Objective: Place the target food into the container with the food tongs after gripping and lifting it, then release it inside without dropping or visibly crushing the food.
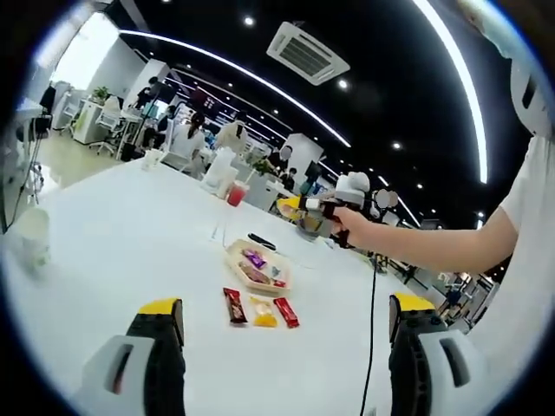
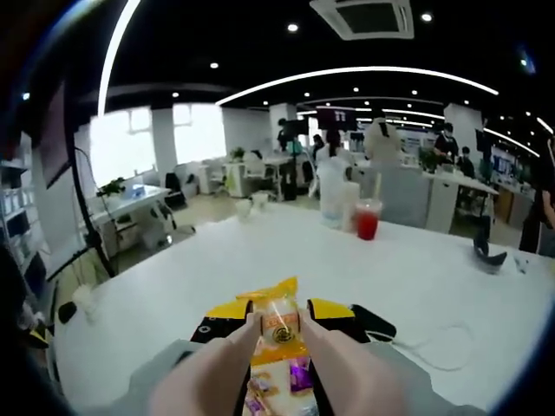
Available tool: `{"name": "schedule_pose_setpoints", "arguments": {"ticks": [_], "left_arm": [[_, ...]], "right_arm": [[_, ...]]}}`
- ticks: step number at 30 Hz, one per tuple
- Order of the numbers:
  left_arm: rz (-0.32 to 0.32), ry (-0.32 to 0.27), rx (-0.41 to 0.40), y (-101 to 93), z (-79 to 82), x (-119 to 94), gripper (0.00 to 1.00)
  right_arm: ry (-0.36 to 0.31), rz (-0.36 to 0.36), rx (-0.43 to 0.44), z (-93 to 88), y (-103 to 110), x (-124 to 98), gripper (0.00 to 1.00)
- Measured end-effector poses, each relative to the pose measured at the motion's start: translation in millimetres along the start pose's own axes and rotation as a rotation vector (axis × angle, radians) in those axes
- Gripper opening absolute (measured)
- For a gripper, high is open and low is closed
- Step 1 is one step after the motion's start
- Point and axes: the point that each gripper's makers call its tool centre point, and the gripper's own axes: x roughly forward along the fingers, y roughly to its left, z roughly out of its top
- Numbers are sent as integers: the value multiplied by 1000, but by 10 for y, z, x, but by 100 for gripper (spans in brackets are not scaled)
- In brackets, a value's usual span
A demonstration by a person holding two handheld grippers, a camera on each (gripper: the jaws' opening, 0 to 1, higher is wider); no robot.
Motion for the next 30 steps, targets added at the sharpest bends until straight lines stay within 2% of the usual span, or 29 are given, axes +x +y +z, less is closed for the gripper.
{"name": "schedule_pose_setpoints", "arguments": {"ticks": [13, 30], "left_arm": [[15, -7, -9, 39, 12, -29, 99], [2, -11, -4, -37, 7, -13, 99]], "right_arm": [[-12, 25, 39, 42, 75, 85, 27], [-12, 7, 44, 26, 29, -61, 27]]}}
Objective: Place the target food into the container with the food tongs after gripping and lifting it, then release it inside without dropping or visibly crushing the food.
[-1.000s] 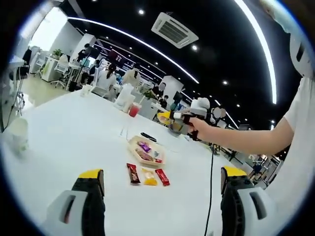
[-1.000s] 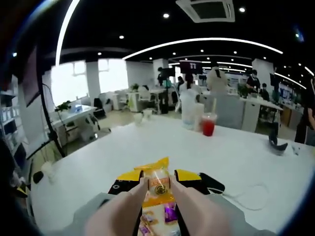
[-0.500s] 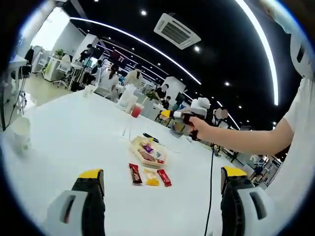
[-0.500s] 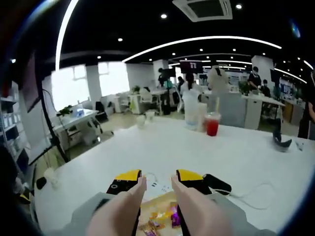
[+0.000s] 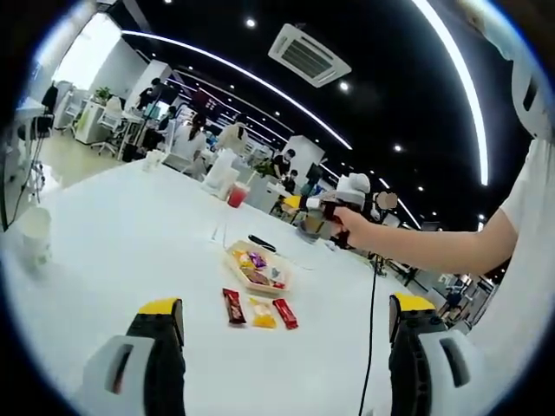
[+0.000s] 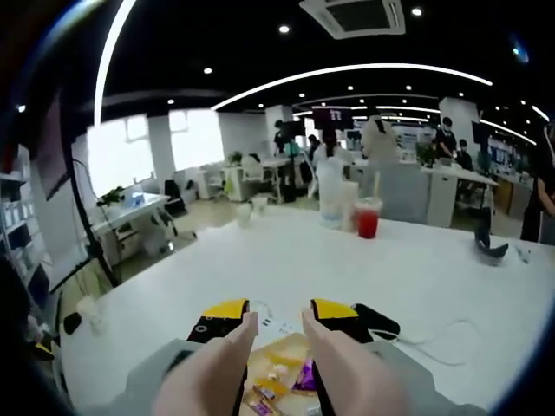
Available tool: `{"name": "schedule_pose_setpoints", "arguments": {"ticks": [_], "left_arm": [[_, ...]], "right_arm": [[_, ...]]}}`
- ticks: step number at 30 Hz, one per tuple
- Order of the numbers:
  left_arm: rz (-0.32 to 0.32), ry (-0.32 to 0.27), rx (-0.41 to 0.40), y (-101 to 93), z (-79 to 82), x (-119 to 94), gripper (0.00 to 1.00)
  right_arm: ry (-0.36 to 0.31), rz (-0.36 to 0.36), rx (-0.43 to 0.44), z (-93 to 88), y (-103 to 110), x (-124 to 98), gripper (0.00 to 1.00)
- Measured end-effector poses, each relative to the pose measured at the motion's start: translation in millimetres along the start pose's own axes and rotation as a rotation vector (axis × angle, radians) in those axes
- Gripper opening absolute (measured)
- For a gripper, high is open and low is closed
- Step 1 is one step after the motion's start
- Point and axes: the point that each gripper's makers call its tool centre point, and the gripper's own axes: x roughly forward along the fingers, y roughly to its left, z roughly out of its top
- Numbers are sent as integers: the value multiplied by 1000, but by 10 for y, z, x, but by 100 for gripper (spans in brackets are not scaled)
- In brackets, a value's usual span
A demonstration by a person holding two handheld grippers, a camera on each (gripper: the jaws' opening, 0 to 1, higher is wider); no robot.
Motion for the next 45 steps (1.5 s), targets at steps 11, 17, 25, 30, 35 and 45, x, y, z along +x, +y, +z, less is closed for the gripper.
{"name": "schedule_pose_setpoints", "arguments": {"ticks": [11, 17, 25, 30, 35, 45], "left_arm": [[-1, -4, 8, -67, 13, -12, 99], [-10, 2, 11, -69, 5, 71, 99], [-35, 3, 23, -138, 67, 196, 99], [-62, 26, 31, -180, 53, 305, 99], [-76, 27, 43, -223, 78, 308, 99], [-97, 52, 62, -270, 65, 362, 99]], "right_arm": [[30, -2, 17, -117, -34, -81, 27], [23, -1, 14, -115, -25, -162, 27], [38, -2, 26, -244, -64, -272, 27], [49, 0, 32, -314, -73, -344, 28], [53, -5, 55, -361, -84, -372, 28], [63, -12, 87, -493, -83, -497, 28]]}}
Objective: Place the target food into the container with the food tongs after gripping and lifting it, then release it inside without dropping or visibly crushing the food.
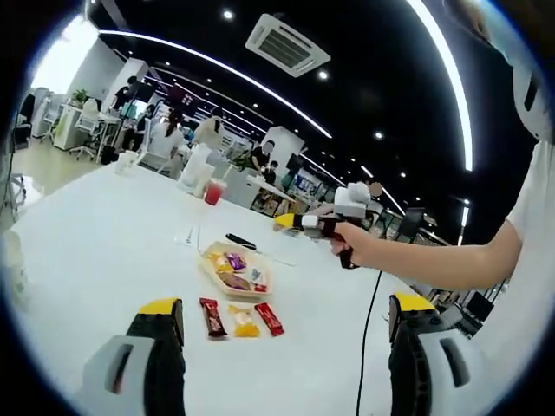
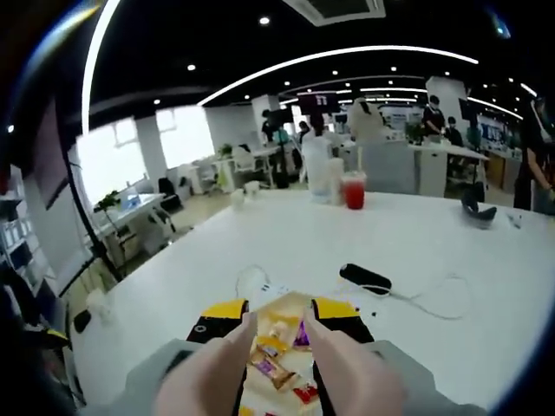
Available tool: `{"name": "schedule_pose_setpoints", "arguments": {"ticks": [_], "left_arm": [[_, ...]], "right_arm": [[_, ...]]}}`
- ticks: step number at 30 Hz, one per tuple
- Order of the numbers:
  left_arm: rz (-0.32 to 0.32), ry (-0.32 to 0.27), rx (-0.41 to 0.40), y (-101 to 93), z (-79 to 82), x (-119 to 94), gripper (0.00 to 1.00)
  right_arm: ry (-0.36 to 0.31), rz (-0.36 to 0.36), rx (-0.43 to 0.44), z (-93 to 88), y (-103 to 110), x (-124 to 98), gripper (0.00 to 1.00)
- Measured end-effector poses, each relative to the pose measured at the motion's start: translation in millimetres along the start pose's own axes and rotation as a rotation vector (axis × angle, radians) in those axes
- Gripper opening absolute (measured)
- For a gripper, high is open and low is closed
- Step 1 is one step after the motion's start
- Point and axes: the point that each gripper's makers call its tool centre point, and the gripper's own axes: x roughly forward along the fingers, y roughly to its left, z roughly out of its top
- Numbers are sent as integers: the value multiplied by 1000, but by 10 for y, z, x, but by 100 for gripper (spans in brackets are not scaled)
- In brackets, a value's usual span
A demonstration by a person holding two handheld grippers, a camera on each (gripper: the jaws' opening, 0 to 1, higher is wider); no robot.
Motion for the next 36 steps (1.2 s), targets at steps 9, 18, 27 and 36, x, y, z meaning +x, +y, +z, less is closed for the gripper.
{"name": "schedule_pose_setpoints", "arguments": {"ticks": [9, 18, 27, 36], "left_arm": [[-6, -9, 29, -74, 70, 16, 99], [-11, 2, 73, -189, 111, 40, 99], [3, 10, 101, -195, 145, 66, 99], [30, 38, 129, -266, 101, 128, 99]], "right_arm": [[9, -18, 73, -178, -13, -155, 28], [10, -1, 129, -292, 28, -305, 28], [-5, 15, 130, -425, 80, -390, 28], [15, 33, 171, -704, 61, -405, 28]]}}
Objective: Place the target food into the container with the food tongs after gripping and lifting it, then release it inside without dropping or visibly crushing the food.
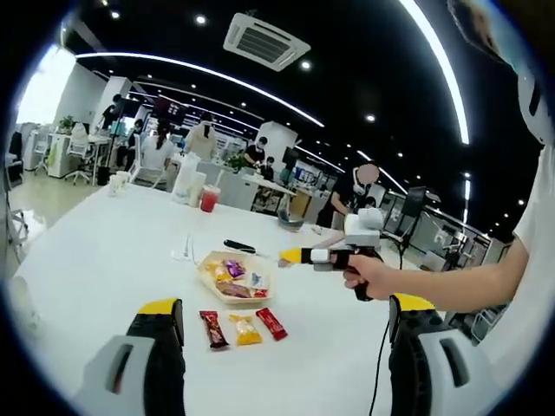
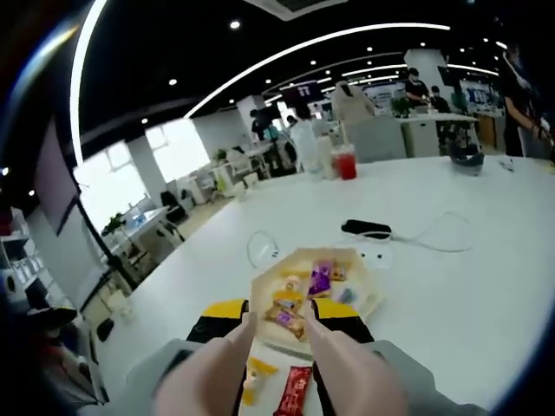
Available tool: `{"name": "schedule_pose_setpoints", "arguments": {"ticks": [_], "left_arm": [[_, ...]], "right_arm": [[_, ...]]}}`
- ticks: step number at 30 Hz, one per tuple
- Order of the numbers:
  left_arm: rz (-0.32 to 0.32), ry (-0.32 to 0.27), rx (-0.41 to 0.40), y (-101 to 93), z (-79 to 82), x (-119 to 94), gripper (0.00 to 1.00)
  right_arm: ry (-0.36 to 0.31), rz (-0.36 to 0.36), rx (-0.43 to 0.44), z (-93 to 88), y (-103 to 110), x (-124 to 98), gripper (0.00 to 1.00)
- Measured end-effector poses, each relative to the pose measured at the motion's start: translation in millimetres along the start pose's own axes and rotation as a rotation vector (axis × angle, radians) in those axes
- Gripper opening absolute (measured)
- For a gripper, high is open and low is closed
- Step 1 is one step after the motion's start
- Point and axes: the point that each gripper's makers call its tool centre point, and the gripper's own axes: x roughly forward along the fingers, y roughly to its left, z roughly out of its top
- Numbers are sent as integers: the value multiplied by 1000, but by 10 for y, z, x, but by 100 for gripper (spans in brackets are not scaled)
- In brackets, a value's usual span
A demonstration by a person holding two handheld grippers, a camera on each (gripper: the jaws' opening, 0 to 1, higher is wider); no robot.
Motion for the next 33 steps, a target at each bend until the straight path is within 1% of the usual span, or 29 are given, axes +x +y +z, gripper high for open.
{"name": "schedule_pose_setpoints", "arguments": {"ticks": [3, 5, 7, 8, 9, 11, 13, 14, 17, 19, 21, 22, 25, 29, 31, 33], "left_arm": [[-6, 3, 15, 2, 9, 36, 99], [-13, -7, 25, 18, 33, 53, 99], [-26, -11, 24, 46, 37, 77, 99], [-33, 0, 16, 71, 21, 95, 99], [-41, 13, 14, 74, 11, 101, 99], [-68, -3, 22, 80, 54, 117, 99], [-81, -4, 13, 112, 65, 149, 99], [-90, -3, 12, 139, 70, 182, 99], [-123, -11, 7, 154, 106, 247, 99], [-157, -16, 13, 146, 124, 300, 99], [-179, -11, 12, 155, 109, 339, 99], [-189, 1, 7, 157, 87, 359, 99], [-213, 10, 27, 173, 78, 380, 99], [-235, 13, 21, 219, 54, 384, 99], [-253, 16, 35, 227, 31, 380, 99], [-261, 27, 49, 255, -7, 379, 99]], "right_arm": [[10, -6, -8, -32, -15, -23, 28], [7, -12, -10, -41, -29, -18, 28], [11, -27, -13, -49, -40, -24, 28], [18, -51, -7, -64, -61, -41, 28], [23, -59, 1, -74, -55, -55, 28], [26, -69, -11, -76, -16, -90, 28], [23, -85, -28, -69, 3, -135, 28], [10, -96, -46, -51, 18, -184, 28], [7, -121, -50, -35, 15, -250, 28], [1, -147, -66, -12, -51, -265, 28], [-7, -155, -64, -2, -38, -337, 28], [-9, -170, -52, -9, -48, -368, 28], [3, -186, -46, -71, -47, -394, 28], [8, -214, -38, -169, -43, -402, 28], [16, -222, -41, -228, -11, -382, 27], [21, -227, -55, -256, 65, -390, 27]]}}
